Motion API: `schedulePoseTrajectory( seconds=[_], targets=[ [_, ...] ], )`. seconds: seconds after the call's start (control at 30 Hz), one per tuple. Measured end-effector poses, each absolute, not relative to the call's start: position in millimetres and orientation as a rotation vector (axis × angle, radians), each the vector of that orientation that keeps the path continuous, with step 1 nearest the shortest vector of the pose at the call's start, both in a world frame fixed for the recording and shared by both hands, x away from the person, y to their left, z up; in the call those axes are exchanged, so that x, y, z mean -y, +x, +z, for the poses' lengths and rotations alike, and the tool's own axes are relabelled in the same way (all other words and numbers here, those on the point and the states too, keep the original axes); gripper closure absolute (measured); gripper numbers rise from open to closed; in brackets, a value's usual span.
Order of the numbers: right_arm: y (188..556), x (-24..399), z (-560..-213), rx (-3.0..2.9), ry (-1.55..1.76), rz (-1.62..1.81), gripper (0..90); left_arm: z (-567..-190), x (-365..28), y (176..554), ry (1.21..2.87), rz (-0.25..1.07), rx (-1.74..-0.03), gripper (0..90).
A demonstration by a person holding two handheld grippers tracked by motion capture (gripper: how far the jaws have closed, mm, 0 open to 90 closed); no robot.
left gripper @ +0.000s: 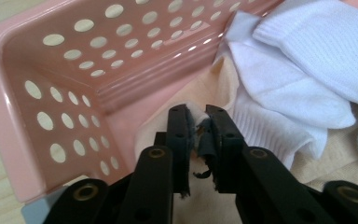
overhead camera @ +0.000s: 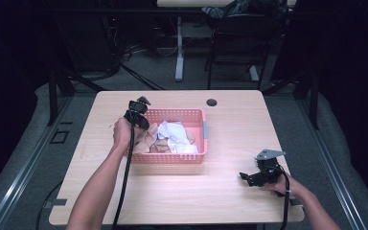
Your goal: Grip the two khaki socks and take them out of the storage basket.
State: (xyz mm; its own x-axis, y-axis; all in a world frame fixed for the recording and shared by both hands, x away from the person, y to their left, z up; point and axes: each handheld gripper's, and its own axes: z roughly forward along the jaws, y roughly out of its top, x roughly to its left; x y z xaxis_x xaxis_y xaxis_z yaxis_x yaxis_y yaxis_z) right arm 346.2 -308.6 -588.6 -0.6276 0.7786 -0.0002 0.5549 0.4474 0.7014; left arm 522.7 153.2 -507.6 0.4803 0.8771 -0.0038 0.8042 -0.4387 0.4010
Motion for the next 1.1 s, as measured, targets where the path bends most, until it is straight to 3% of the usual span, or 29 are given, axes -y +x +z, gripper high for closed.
schedulePoseTrajectory(
  seconds=[1.1],
  targets=[
    [346, 309, -589, -2.380, 1.139, 0.975, 0.0, -435, -166, 494, 2.312, 0.436, -1.234, 85.0]
  ],
)
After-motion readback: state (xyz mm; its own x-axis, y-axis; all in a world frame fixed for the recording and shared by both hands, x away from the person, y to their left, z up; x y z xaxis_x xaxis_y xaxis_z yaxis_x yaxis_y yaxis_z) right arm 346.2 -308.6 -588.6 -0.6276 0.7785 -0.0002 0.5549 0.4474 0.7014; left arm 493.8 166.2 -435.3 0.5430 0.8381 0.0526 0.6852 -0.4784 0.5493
